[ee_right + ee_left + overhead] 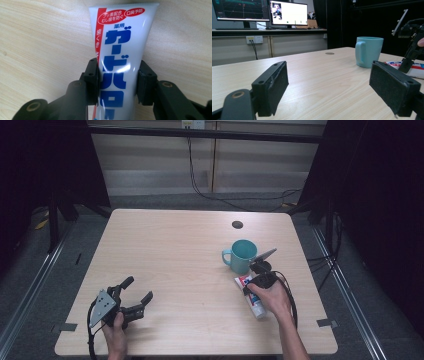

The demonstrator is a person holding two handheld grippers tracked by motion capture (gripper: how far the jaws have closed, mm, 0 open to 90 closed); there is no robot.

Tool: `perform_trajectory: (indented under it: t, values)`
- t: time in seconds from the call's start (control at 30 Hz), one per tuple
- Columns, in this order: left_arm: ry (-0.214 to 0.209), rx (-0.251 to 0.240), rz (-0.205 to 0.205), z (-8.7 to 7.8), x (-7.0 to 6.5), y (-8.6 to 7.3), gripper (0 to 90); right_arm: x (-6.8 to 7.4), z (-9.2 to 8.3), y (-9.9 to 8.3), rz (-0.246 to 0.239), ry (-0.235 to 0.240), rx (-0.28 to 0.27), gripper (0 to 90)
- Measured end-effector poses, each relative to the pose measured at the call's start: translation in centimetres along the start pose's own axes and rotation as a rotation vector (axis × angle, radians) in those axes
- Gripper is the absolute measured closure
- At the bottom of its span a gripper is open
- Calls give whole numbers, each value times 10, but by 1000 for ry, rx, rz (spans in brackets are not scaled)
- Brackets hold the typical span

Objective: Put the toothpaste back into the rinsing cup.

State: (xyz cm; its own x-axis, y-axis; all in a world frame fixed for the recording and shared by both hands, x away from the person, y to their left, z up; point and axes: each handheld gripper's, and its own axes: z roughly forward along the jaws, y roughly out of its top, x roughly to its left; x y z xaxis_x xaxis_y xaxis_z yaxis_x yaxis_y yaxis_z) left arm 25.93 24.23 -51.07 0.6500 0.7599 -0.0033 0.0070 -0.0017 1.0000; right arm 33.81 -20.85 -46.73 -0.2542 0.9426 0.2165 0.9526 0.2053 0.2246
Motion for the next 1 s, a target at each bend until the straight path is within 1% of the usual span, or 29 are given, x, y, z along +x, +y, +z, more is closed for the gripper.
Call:
perform_trajectory:
  t: [0.17, 0.2, 0.3, 0.33, 0.43, 0.47, 0.6, 0.67, 0.7, 0.73, 0.77, 0.8, 0.9, 0.93, 1.0]
  values:
    - [0, 0, 0, 0, 0, 0, 154, 1, -2, -1, -13, 6, -3, 645]
    - [0, -1, 1, 0, 0, 0, 154, 0, -3, -2, -8, 17, -6, 654]
    - [0, -1, 1, 0, 0, 0, 154, -1, -3, -3, -2, 20, -14, 660]
    - [0, 0, 0, 0, 0, 0, 154, 0, -4, -4, -11, 22, -21, 666]
    - [0, -1, 1, 0, 0, 0, 154, 1, -5, -5, -13, 29, -27, 671]
    - [-1, -1, 1, 0, 0, 0, 154, 1, -6, -6, -21, 41, -37, 674]
    - [-1, 0, 1, 0, 0, 0, 154, 2, -7, -6, -27, 51, -39, 678]
    - [0, -1, 0, 0, 0, 0, 154, 4, -8, -7, -38, 56, -42, 679]
    - [-1, 0, 0, 0, 0, 0, 154, 5, -9, -7, -49, 52, -57, 681]
    - [0, 0, 1, 0, 0, 0, 154, 5, -10, -7, -46, 55, -60, 681]
    - [0, 0, 0, 0, 0, 0, 154, 6, -12, -7, -39, 71, -56, 683]
    - [0, 0, 0, 0, 0, 0, 154, 6, -13, -7, -39, 80, -66, 684]
    - [0, 1, 0, 0, 0, 0, 154, 8, -17, -7, -36, 86, -77, 686]
    - [0, 0, 0, 0, 0, 0, 154, 8, -19, -7, -41, 94, -82, 686]
    - [0, 0, 0, 0, 0, 0, 154, 8, -23, -7, -35, 116, -104, 686]
